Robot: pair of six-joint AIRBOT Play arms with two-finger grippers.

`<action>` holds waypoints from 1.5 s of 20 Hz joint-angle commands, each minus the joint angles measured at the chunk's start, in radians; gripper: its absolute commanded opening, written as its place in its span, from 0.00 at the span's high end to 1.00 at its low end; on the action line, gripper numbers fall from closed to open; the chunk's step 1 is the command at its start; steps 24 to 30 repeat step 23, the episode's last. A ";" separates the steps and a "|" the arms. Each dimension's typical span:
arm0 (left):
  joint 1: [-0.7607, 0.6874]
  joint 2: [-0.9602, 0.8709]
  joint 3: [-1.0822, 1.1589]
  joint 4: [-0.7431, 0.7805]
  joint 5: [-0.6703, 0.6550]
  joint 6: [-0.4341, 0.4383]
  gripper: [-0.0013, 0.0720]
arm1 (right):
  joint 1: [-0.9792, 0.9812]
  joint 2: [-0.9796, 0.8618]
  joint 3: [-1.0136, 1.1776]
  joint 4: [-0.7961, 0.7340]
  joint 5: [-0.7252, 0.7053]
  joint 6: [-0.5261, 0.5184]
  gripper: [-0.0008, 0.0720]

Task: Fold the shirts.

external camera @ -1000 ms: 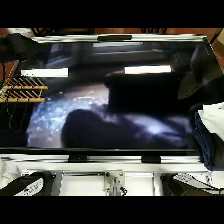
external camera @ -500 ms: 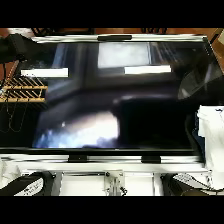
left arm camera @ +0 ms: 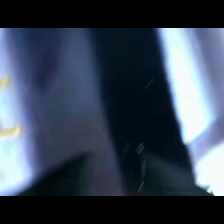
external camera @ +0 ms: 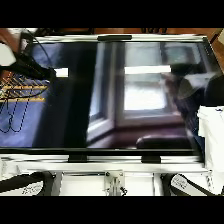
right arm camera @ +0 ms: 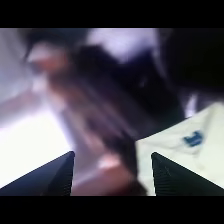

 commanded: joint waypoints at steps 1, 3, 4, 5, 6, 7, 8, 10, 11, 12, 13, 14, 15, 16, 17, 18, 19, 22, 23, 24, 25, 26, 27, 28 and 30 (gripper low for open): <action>-0.054 -0.082 -0.008 0.106 -0.109 -0.153 0.06 | 0.389 -0.039 -0.087 -0.124 0.140 0.101 0.18; -0.054 -0.103 -0.051 0.016 -0.110 -0.127 0.06 | 0.494 -0.072 -0.150 -0.135 0.118 0.155 0.18; -0.054 -0.104 -0.081 -0.018 -0.110 -0.112 0.06 | 0.523 -0.086 -0.174 -0.135 0.103 0.200 0.18; -0.054 -0.102 -0.114 -0.039 -0.110 -0.112 0.06 | 0.550 -0.101 -0.192 -0.134 0.095 0.236 0.18; -0.054 -0.100 -0.141 -0.046 -0.108 -0.112 0.06 | 0.570 -0.114 -0.198 -0.134 0.097 0.244 0.18; -0.054 -0.099 -0.158 -0.045 -0.108 -0.111 0.06 | 0.587 -0.126 -0.198 -0.134 0.096 0.243 0.18; -0.054 -0.098 -0.165 -0.045 -0.108 -0.107 0.06 | 0.599 -0.129 -0.198 -0.134 0.095 0.239 0.18; -0.054 -0.097 -0.166 -0.046 -0.097 -0.089 0.06 | 0.608 -0.129 -0.198 -0.112 0.096 0.240 0.18; -0.054 -0.096 -0.166 -0.046 -0.081 -0.089 0.06 | 0.608 -0.129 -0.198 -0.112 0.096 0.240 0.18; -0.054 -0.095 -0.166 -0.046 -0.061 -0.088 0.06 | 0.608 -0.129 -0.198 -0.112 0.096 0.240 0.18; -0.054 -0.093 -0.166 -0.046 -0.051 -0.087 0.06 | 0.608 -0.129 -0.198 -0.112 0.096 0.240 0.18; -0.054 -0.089 -0.166 -0.046 -0.045 -0.087 0.06 | 0.608 -0.129 -0.198 -0.112 0.096 0.240 0.18; -0.054 -0.084 -0.166 -0.047 -0.039 -0.088 0.07 | 0.608 -0.129 -0.198 -0.112 0.096 0.240 0.18; -0.054 -0.079 -0.166 -0.047 -0.036 -0.088 0.07 | 0.608 -0.129 -0.198 -0.112 0.096 0.240 0.18; -0.054 -0.072 -0.166 -0.052 -0.036 -0.087 0.07 | 0.608 -0.129 -0.198 -0.112 0.096 0.240 0.18; -0.054 -0.062 -0.167 -0.065 -0.036 -0.077 0.07 | 0.608 -0.129 -0.198 -0.112 0.096 0.240 0.18; -0.054 -0.049 -0.170 -0.069 -0.036 -0.069 0.07 | 0.608 -0.129 -0.198 -0.112 0.096 0.240 0.18; -0.054 -0.005 -0.190 -0.068 -0.021 -0.069 0.07 | 0.608 -0.129 -0.198 -0.112 0.096 0.240 0.18; -0.054 0.010 -0.198 -0.068 -0.014 -0.069 0.07 | 0.608 -0.129 -0.198 -0.112 0.096 0.240 0.18; -0.054 0.010 -0.198 -0.068 -0.014 -0.069 0.07 | 0.608 -0.129 -0.198 -0.112 0.096 0.240 0.18; -0.054 0.010 -0.198 -0.068 -0.014 -0.069 0.07 | 0.608 -0.129 -0.198 -0.112 0.096 0.240 0.18; -0.054 0.010 -0.198 -0.068 -0.014 -0.069 0.07 | 0.608 -0.129 -0.198 -0.112 0.096 0.240 0.18; -0.054 0.010 -0.198 -0.068 -0.014 -0.069 0.07 | 0.608 -0.129 -0.198 -0.112 0.096 0.240 0.18; -0.054 0.010 -0.198 -0.068 -0.014 -0.069 0.07 | 0.608 -0.129 -0.198 -0.112 0.096 0.240 0.18; -0.054 0.010 -0.198 -0.068 -0.014 -0.069 0.07 | 0.608 -0.129 -0.198 -0.112 0.096 0.240 0.18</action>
